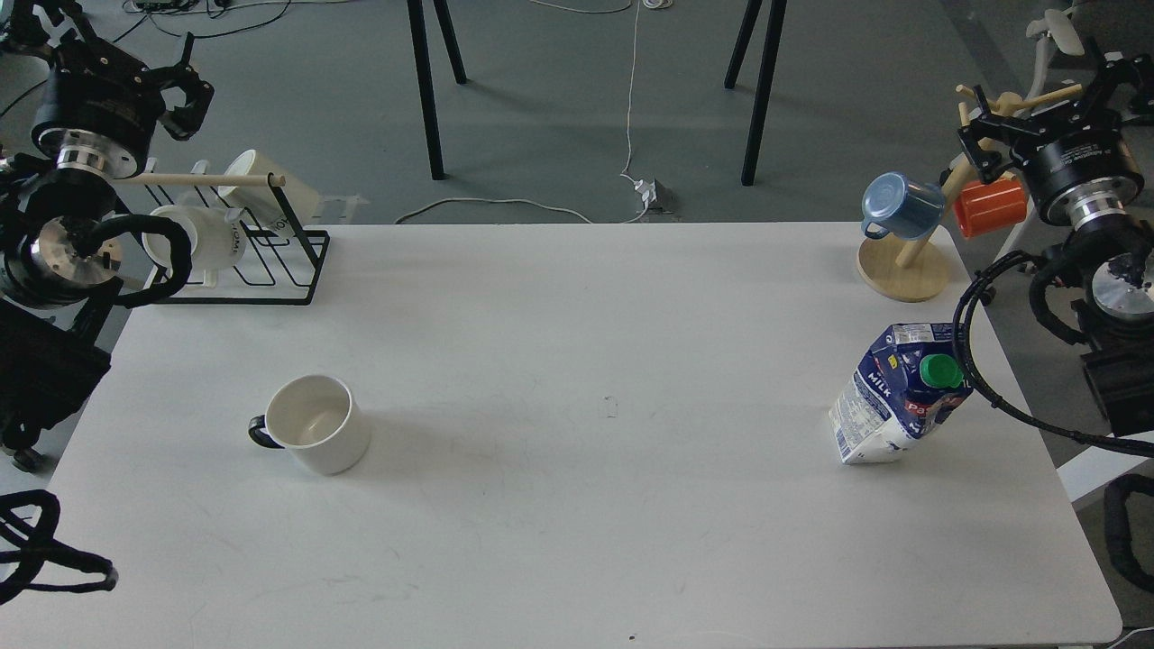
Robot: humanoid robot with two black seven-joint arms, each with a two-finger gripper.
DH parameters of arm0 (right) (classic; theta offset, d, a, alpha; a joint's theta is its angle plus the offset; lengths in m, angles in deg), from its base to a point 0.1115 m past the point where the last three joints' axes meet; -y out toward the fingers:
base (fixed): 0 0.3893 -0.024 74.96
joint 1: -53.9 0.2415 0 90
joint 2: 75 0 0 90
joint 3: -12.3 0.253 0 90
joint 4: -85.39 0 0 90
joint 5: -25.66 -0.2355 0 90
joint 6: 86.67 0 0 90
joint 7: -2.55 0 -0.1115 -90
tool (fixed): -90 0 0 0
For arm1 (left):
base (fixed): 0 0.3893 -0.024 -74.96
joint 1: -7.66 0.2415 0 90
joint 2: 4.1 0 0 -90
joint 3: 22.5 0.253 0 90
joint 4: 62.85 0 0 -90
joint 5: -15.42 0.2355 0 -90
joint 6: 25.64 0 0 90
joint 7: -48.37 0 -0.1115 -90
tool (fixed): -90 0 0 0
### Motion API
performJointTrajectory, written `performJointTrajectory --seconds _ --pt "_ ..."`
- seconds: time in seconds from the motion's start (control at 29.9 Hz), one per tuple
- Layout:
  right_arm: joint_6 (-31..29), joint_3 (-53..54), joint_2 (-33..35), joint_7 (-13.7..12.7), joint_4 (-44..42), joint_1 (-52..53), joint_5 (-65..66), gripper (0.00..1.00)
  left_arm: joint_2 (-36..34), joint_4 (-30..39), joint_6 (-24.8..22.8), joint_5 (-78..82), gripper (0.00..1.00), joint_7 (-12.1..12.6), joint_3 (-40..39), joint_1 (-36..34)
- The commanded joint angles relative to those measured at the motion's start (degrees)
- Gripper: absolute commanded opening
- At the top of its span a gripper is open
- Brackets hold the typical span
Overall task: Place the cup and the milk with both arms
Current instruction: 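Move the left gripper down toward the white mug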
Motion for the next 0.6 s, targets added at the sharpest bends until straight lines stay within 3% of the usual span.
performJointTrajectory --seconds 0.0,0.17,0.3,0.43,0.57 --pt "0.0 -0.2 0.0 0.1 0.2 0.2 0.0 1.00 -0.1 0.1 -0.9 0.0 0.99 -0.4 0.1 0.3" --pt "0.0 -0.3 0.0 0.1 0.6 0.2 0.0 1.00 0.2 0.1 -1.6 -0.1 0.99 -0.4 -0.3 0.6" --pt "0.0 0.0 0.1 0.1 2.0 0.0 0.0 1.00 -0.2 0.4 -8.2 0.7 0.99 0.3 1.1 1.0" --pt "0.0 0.2 0.7 0.1 5.4 -0.2 0.0 1.00 -2.9 1.9 -8.9 7.3 0.99 0.0 6.7 1.6" --pt "0.0 0.2 1.2 0.1 7.5 -0.2 0.0 1.00 -10.1 11.2 -8.9 22.8 0.98 -0.5 10.9 2.1"
